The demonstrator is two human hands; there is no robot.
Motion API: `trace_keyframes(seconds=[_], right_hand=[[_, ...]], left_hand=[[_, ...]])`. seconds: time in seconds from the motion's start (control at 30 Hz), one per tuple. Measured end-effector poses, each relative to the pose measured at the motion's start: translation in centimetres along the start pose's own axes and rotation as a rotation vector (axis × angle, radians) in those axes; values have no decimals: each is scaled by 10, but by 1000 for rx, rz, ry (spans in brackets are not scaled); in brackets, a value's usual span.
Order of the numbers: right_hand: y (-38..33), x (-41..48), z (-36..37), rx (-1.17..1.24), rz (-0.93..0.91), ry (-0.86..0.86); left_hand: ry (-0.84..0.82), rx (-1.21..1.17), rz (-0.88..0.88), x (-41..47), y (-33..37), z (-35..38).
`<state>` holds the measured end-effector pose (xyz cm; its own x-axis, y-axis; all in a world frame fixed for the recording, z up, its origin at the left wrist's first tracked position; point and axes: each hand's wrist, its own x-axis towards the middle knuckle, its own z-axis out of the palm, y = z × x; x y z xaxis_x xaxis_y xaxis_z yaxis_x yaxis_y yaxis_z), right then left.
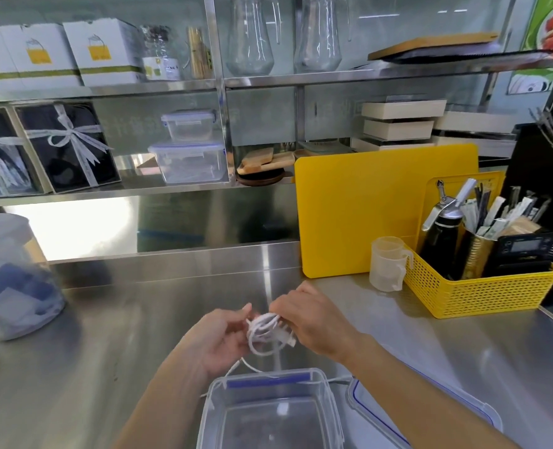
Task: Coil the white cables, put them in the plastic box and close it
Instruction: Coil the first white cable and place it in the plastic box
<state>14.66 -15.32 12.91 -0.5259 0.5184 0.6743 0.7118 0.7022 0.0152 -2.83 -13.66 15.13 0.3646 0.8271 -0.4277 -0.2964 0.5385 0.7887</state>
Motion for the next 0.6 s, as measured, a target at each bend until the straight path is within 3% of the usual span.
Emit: trace_keyframes(seconds=[0.1,0.17,0.27,0.37,0.43,0.5,0.6], right_hand=[[-3,-9,10,-1,-24,-69],[-9,-10,18,37,24,-88],[-8,-11,16,95,101,-71],[-5,-11,8,2,58,-63],[-3,-13,8,-103,12,-33],[-2,-18,11,-192,-43,16],[-1,-26,9,-252,-124,106]], left_hand=[[7,412,-78,1,1,-3],[64,530,85,3,1,2],[54,429,310,2,-3,6],[103,229,377,6,-13,4],[220,71,305,15,-14,1],[300,-17,124,17,-13,1],[224,-43,-192,8,-15,4]])
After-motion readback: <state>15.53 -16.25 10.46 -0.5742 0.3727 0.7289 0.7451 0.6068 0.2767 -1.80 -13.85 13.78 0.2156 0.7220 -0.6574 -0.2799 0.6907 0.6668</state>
